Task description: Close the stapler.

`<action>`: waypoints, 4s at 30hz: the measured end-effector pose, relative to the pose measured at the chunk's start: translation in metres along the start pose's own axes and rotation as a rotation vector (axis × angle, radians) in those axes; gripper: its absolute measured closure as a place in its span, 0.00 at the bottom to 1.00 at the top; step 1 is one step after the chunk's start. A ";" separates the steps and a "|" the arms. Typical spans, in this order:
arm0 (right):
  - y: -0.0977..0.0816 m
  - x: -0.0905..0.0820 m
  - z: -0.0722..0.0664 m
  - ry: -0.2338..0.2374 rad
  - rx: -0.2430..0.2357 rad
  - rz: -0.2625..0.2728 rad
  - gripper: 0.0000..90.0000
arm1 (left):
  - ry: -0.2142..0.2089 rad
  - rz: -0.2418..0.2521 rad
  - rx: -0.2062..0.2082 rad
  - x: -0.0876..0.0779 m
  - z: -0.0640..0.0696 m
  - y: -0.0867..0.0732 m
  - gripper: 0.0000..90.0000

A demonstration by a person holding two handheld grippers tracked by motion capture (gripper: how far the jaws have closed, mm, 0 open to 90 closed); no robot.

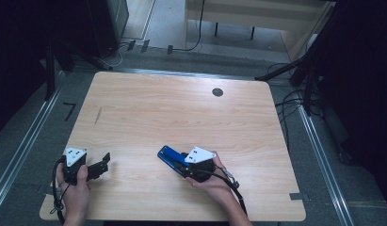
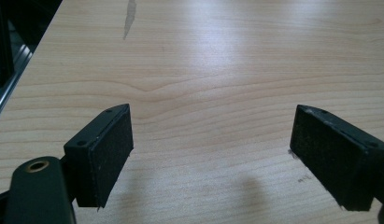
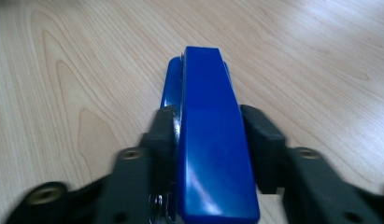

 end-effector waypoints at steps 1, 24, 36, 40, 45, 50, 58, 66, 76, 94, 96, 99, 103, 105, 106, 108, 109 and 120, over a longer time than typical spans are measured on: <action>0.000 -0.002 0.000 0.003 0.005 0.002 0.56 | 0.000 0.000 0.001 0.000 0.000 0.000 0.15; -0.022 -0.053 -0.017 -0.024 0.247 0.029 1.00 | -0.158 -0.013 0.091 0.007 0.040 0.006 0.17; -0.026 -0.035 -0.019 -0.091 0.233 -0.024 1.00 | -0.257 -0.021 0.109 0.017 0.065 0.006 0.31; -0.027 -0.034 -0.016 -0.101 0.238 -0.025 1.00 | -0.289 -0.032 0.115 0.020 0.071 0.006 0.43; -0.028 -0.033 -0.008 -0.126 0.258 -0.033 1.00 | -0.360 -0.060 0.118 0.028 0.081 0.006 0.62; -0.029 -0.033 -0.003 -0.141 0.257 -0.034 1.00 | -0.387 -0.064 0.117 0.033 0.089 0.006 0.76; -0.031 -0.032 0.003 -0.159 0.275 -0.043 1.00 | -0.428 -0.097 0.133 0.044 0.107 0.003 0.96; -0.029 -0.047 0.015 -0.149 0.293 -0.025 1.00 | -0.506 -0.165 0.214 0.062 0.140 0.000 1.00; -0.035 -0.041 0.024 -0.182 0.307 -0.102 1.00 | -0.515 -0.193 0.269 0.087 0.167 0.007 1.00; -0.031 -0.036 0.021 -0.150 0.267 -0.100 1.00 | -0.533 -0.203 0.305 0.095 0.177 0.008 1.00; -0.030 -0.036 0.022 -0.148 0.264 -0.097 1.00 | -0.533 -0.203 0.305 0.095 0.177 0.008 1.00; -0.029 -0.037 0.022 -0.145 0.265 -0.093 1.00 | -0.534 -0.201 0.307 0.095 0.177 0.008 1.00; -0.025 -0.040 0.024 -0.136 0.271 -0.073 1.00 | -0.532 -0.202 0.307 0.095 0.177 0.008 1.00; -0.024 -0.041 0.024 -0.135 0.270 -0.067 1.00 | -0.534 -0.204 0.306 0.095 0.177 0.008 1.00; -0.023 -0.041 0.024 -0.135 0.270 -0.065 1.00 | -0.534 -0.204 0.306 0.095 0.177 0.008 1.00; -0.023 -0.041 0.024 -0.136 0.272 -0.060 1.00 | -0.532 -0.201 0.306 0.095 0.177 0.008 1.00; -0.021 -0.043 0.024 -0.134 0.277 -0.048 1.00 | -0.531 -0.200 0.308 0.095 0.178 0.007 1.00; -0.006 -0.049 0.024 -0.136 0.268 0.015 1.00 | -0.519 -0.198 0.325 0.095 0.180 0.007 1.00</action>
Point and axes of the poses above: each handheld gripper's, and its own axes: x roughly forward along the jaws, y roughly out of its top, z roughly to its right, the point moved 1 cm from there along x, roughly forward along the jaws, and after that the axes turned 15 degrees about -y, right-handed, at the moved point
